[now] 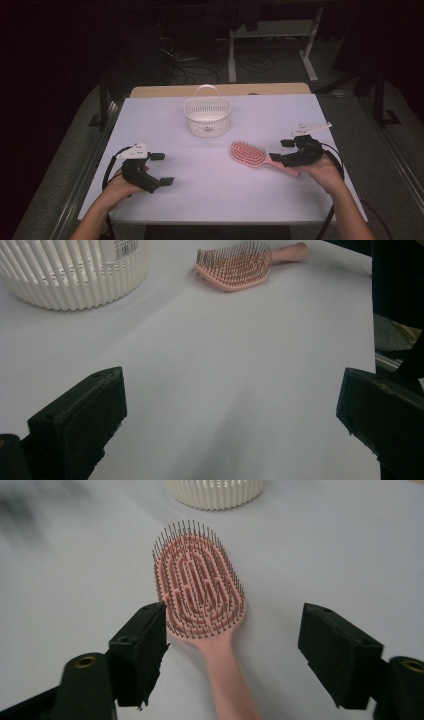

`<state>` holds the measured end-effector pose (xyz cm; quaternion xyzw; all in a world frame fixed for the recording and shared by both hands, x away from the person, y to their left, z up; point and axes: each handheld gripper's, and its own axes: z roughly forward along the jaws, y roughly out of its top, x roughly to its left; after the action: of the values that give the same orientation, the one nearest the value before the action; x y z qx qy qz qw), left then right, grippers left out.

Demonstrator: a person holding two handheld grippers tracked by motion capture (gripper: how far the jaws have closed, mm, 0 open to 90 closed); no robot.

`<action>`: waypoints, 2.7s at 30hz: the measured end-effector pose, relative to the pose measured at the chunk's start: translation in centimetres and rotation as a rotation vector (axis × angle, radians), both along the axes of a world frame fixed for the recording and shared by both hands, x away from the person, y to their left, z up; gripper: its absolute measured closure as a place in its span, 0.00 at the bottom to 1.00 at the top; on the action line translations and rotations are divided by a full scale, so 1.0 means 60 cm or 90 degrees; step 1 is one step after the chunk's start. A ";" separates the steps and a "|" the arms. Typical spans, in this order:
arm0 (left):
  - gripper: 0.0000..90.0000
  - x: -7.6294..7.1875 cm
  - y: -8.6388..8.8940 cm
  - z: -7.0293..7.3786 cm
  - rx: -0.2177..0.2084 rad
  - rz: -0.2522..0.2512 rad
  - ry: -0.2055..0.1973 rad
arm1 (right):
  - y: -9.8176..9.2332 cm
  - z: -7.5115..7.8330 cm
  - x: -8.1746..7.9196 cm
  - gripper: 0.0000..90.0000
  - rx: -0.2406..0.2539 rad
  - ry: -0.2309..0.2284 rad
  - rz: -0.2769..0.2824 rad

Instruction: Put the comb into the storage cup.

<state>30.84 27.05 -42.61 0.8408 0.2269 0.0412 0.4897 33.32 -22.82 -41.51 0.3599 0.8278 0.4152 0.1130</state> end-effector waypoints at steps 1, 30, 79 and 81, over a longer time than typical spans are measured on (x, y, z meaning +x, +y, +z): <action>0.00 0.000 0.000 0.000 0.000 0.000 0.000 | -0.004 0.000 0.001 0.36 0.002 0.003 -0.002; 0.00 0.000 0.001 0.001 -0.002 0.001 -0.001 | -0.052 -0.013 0.008 0.98 -0.048 0.036 -0.024; 0.00 -0.001 0.001 0.001 -0.004 -0.005 -0.002 | -0.047 -0.061 -0.003 0.99 -0.104 0.133 0.052; 0.00 -0.001 0.001 0.001 -0.004 -0.005 -0.002 | -0.046 -0.061 -0.005 0.99 -0.104 0.136 0.054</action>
<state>30.76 27.09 -42.54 0.8401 0.2229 0.0398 0.4929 33.03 -25.57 -45.18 0.3562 0.8807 0.3101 0.0353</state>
